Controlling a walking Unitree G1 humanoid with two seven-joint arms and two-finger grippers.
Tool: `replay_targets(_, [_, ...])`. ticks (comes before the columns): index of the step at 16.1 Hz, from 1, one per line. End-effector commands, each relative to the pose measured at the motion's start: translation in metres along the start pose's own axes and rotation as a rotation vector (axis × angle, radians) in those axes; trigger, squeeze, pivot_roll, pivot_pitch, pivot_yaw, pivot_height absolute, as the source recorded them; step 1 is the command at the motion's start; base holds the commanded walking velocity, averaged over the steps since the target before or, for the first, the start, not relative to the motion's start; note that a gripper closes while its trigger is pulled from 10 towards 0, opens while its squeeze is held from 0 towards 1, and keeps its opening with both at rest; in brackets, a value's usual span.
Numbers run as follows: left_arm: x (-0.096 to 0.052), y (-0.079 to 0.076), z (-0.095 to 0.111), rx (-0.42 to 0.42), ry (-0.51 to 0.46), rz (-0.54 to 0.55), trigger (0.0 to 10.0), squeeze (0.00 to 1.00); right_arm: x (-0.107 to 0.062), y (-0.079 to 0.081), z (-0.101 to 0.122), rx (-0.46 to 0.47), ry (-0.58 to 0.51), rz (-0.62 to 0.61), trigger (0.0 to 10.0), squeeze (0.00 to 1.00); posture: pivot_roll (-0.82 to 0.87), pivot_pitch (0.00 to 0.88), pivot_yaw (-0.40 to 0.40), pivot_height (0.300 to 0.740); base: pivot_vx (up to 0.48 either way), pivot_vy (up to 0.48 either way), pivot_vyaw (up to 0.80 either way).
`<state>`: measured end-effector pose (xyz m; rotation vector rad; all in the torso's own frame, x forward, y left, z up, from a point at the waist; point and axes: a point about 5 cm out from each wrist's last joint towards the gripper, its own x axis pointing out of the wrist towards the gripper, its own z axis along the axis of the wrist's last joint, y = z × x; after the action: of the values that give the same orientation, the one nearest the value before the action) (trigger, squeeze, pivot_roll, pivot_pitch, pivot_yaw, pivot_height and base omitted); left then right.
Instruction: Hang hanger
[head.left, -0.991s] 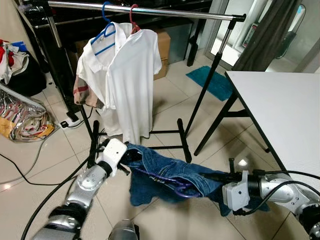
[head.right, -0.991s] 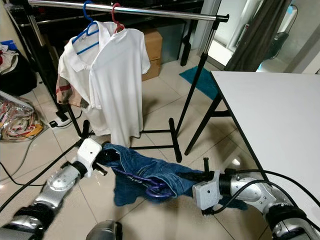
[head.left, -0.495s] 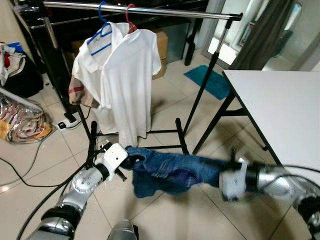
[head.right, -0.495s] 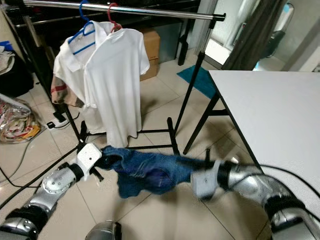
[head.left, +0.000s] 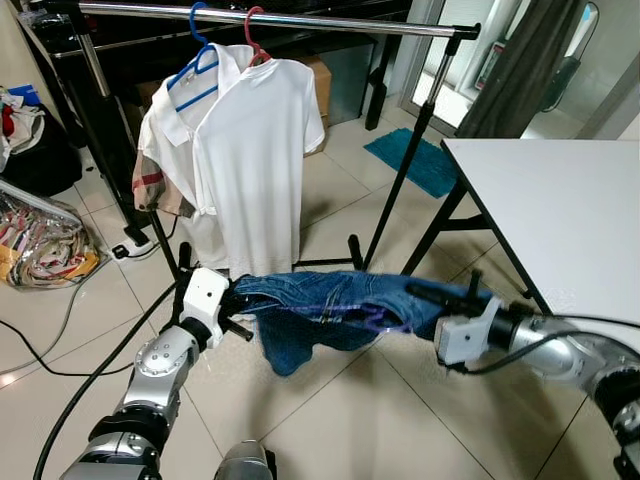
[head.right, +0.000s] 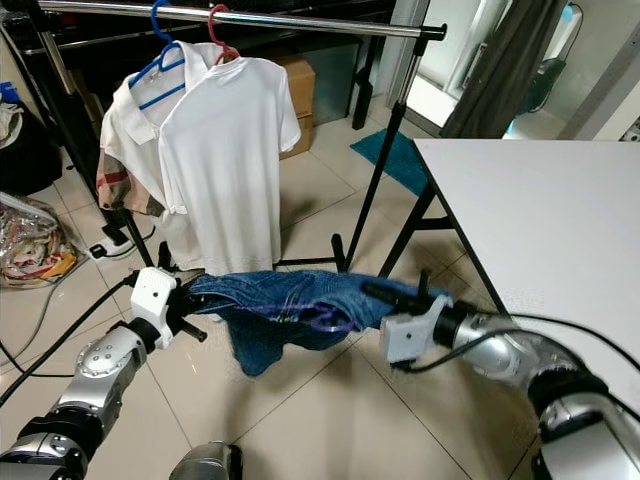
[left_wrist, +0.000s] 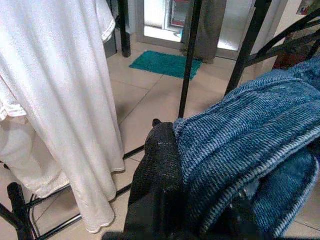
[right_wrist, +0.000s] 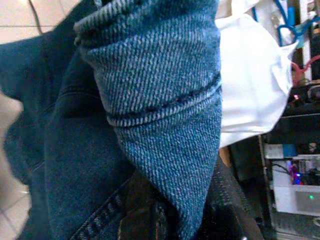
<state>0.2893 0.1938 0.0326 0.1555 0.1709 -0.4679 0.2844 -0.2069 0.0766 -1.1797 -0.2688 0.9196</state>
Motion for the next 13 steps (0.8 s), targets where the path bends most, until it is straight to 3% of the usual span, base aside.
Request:
replay_targets(1, [-0.007, 0.009, -0.004, -0.025, 0.020, 0.039, 10.0, 0.00, -0.013, -0.015, -0.016, -0.008, 0.101, -0.061, 10.0, 0.00, 0.29, 0.021, -0.074, 0.740, 0.000, 0.000, 0.00])
replay_targets(5, [-0.012, 0.008, -0.010, -0.030, 0.038, 0.044, 10.0, 0.00, -0.023, -0.031, -0.027, 0.094, 0.173, -0.181, 10.0, 0.00, 0.29, 0.020, -0.077, 0.740, 0.000, 0.000, 0.00])
replay_targets(7, [-0.013, 0.007, -0.012, -0.030, 0.043, 0.043, 10.0, 0.00, -0.027, -0.030, -0.031, 0.129, 0.196, -0.159, 10.0, 0.00, 0.29, 0.019, -0.076, 0.740, 0.000, 0.000, 0.00])
replay_targets(13, [-0.014, 0.010, -0.011, -0.017, 0.045, 0.042, 10.0, 0.00, -0.024, -0.024, -0.020, 0.057, 0.092, -0.077, 10.0, 0.00, 0.29, 0.020, -0.076, 0.740, 0.000, 0.000, 0.00])
